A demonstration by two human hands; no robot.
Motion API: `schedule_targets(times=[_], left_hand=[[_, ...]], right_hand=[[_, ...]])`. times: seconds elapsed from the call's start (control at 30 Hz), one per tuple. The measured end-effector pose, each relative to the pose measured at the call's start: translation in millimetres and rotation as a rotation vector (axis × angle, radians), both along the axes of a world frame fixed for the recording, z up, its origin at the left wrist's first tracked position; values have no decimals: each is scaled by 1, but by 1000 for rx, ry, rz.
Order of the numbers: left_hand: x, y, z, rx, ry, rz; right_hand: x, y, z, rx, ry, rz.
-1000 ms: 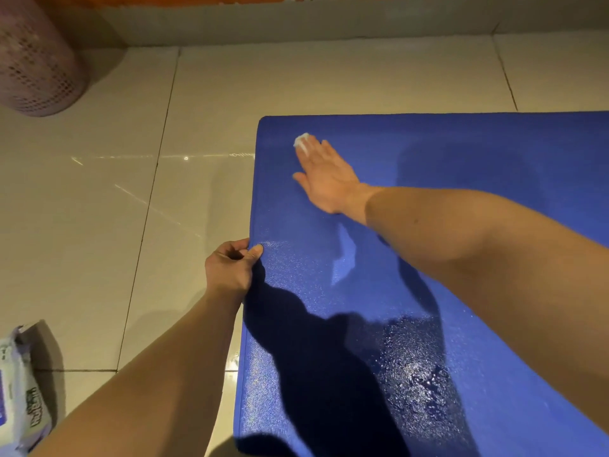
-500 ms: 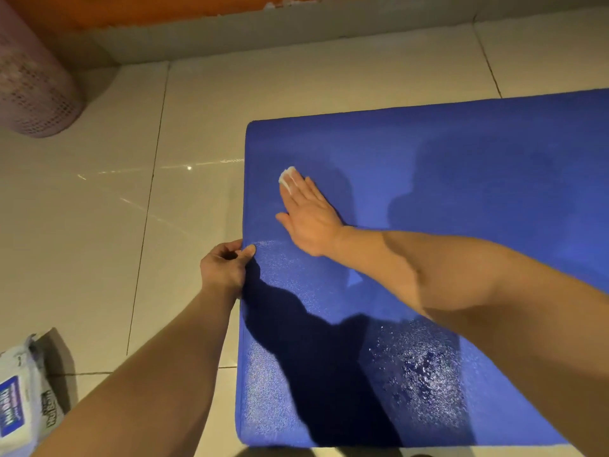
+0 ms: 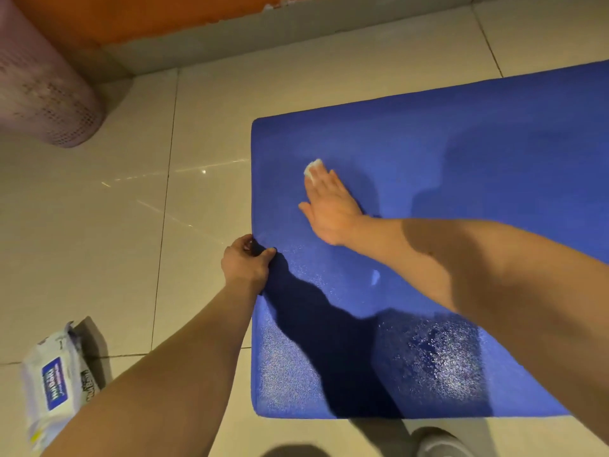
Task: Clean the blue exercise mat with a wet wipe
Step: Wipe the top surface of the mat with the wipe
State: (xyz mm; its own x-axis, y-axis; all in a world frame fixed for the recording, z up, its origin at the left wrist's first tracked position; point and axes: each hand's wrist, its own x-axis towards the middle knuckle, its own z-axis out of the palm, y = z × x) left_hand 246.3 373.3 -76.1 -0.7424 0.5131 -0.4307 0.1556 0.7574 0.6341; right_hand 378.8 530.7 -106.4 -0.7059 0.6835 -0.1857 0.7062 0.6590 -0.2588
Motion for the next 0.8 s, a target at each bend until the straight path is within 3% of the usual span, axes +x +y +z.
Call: schedule_targets(times=[0.17,0.23,0.37,0.43,0.67,0.8], left_hand=[[12,-4,6,-104,143,-154],[17,-8,9,-163,190,-202],[27,-25,10,-197,250,-318],[33,-32,11,-208,248,-332],[45,-33,17,-271,287,-339],[52,-37,20,-314,310,-334]], right_hand=[[20,-47,1,83,-31,305],[26,-21,3,107,-46,265],[54,30,4,81,-190,-54],[54,24,3,53,-163,-89],[51,-98,-2,33,-8,188],[64,-76,0,70,-15,240]])
